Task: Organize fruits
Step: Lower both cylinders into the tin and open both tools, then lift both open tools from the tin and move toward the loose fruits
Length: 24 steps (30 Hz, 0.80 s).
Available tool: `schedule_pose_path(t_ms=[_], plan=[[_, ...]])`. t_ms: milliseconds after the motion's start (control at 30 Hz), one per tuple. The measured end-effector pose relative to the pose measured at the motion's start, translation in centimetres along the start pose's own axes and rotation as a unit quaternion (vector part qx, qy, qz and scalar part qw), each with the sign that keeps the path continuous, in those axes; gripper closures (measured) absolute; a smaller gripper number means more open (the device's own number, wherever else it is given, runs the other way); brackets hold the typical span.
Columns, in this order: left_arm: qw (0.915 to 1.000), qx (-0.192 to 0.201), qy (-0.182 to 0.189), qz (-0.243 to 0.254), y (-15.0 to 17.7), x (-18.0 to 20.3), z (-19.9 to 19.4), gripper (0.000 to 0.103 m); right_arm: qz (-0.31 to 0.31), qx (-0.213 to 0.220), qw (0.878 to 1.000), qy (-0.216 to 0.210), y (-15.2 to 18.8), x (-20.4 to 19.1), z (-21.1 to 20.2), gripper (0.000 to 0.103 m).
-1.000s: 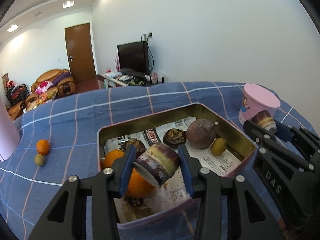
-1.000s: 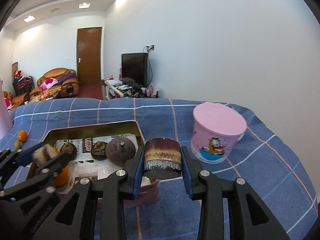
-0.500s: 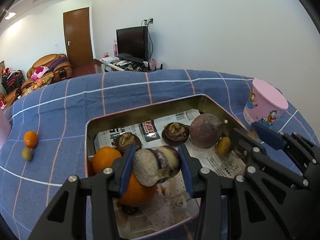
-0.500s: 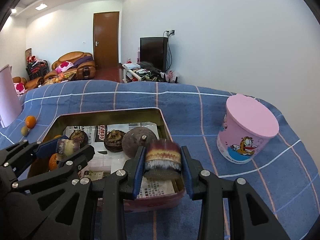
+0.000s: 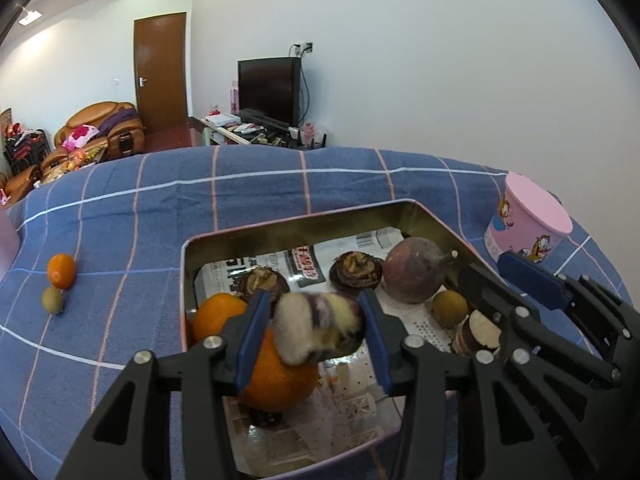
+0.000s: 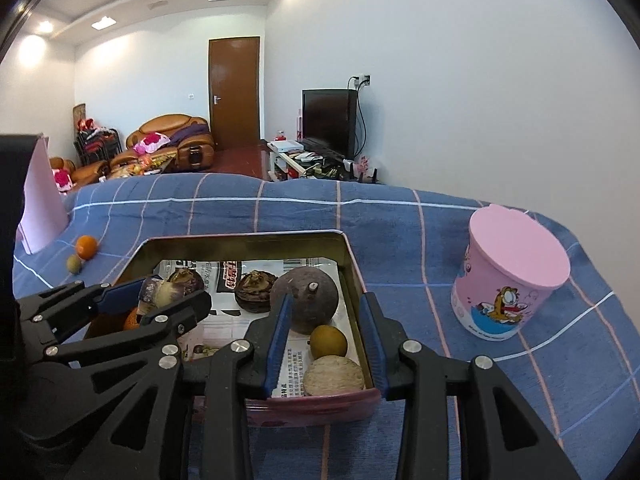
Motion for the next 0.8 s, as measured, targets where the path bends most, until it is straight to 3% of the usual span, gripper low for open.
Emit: schedule_pose_path(t_ms=[133,200,333,467,500,567,633,800], plan=[[0.9998,0.003,-0.012,-0.013,-0.1,-0.8,-0.2,0.035,0.017,0.004,1.000,-0.015,0.1,0.3,0.0,0.064],[0.9997,0.009,-0.012,-0.018,-0.1,-1.0,-0.5,0.033,0.025,0.012,0.999,-0.023,0.1,0.3,-0.2,0.063],[0.9988,0.032,-0.015,-0.034,-0.4,-1.7,-1.3,0.021,0.042,0.030,0.998,-0.036,0.1,0.5,-0.8,0.056],[0.9973,0.052,-0.022,-0.048,-0.8,-2.6,-2.1,0.000,0.060,0.067,0.995,-0.031,-0.2,1.1,-2.2,0.048],[0.9968,0.062,-0.018,-0.047,-1.0,-2.7,-2.6,0.000,0.065,0.078,0.995,-0.024,-0.3,1.4,-2.6,0.044],[0.9963,0.075,-0.015,-0.040,-1.2,-2.6,-3.2,0.000,0.077,0.111,0.991,0.001,-0.5,2.1,-3.9,0.027],[0.9955,0.087,-0.025,-0.030,-1.3,-2.6,-3.6,0.000,0.085,0.134,0.987,0.020,-0.7,2.7,-4.8,0.027],[0.9922,0.110,-0.058,-0.007,-1.5,-3.1,-4.1,0.000,0.101,0.144,0.983,0.053,-0.4,3.6,-5.0,0.027]])
Point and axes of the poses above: each gripper's, at about its wrist camera, not at the fingertips, and z roughly the way its jaws point, x to its right, y to its underside, the point moved 6 cm from there along z, roughly the way its jaws point, and after that the axes turned 12 degrees about -z, right-handed, at the moved point
